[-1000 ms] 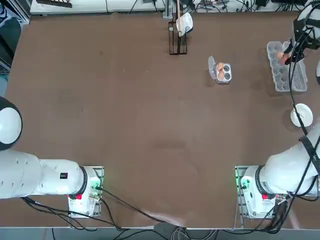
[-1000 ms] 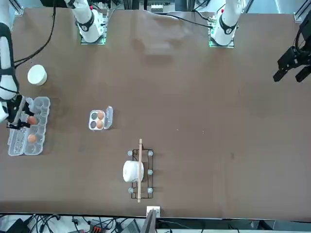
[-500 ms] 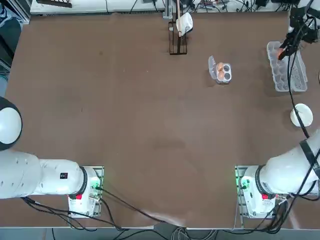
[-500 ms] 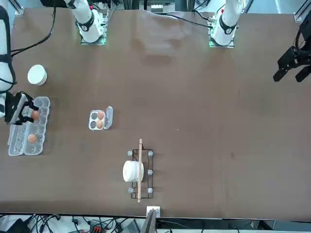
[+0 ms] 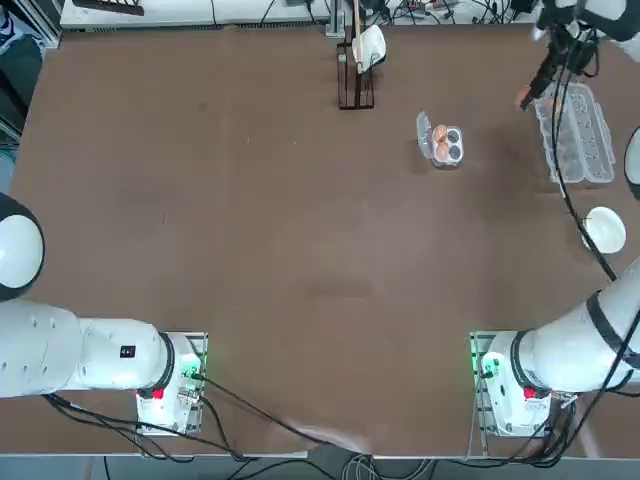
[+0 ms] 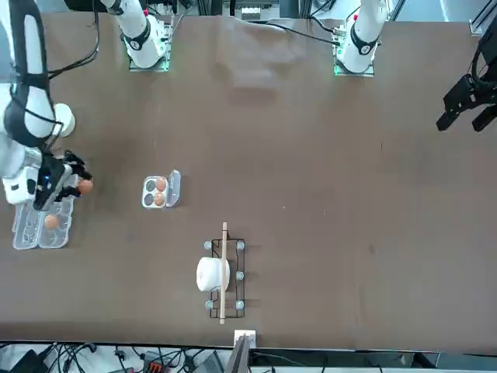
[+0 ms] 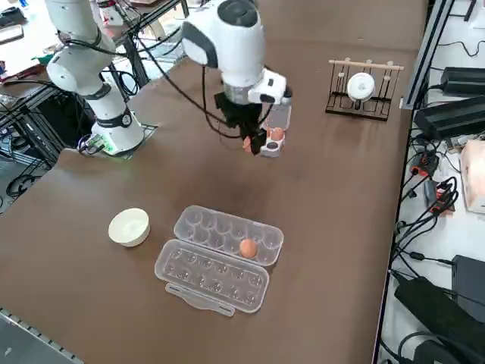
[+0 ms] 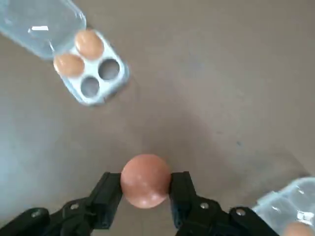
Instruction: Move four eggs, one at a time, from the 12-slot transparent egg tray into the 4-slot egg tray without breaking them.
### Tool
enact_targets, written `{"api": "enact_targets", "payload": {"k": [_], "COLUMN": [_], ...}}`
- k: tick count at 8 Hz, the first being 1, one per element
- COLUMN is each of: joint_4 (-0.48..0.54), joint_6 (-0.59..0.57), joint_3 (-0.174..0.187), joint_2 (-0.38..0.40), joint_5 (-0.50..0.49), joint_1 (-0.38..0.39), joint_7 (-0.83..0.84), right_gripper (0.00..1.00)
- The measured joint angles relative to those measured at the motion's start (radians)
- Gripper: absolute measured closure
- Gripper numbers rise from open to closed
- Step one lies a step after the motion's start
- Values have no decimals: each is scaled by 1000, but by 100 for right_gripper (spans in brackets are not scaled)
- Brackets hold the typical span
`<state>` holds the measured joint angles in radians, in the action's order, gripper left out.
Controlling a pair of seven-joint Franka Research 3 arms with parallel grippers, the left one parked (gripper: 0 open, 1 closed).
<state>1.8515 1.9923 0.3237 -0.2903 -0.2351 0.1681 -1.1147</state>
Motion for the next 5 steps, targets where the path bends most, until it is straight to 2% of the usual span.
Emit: {"api": "enact_targets", "payload": {"k": [3, 5], "joint_4": [82, 145], "joint_6": [2, 55], "joint_3": [0, 0], "joint_2": [49, 75], "joint_5": [1, 1], "joint_1": [87, 134], "joint_7": [205, 313], "right_gripper": [43, 43]}}
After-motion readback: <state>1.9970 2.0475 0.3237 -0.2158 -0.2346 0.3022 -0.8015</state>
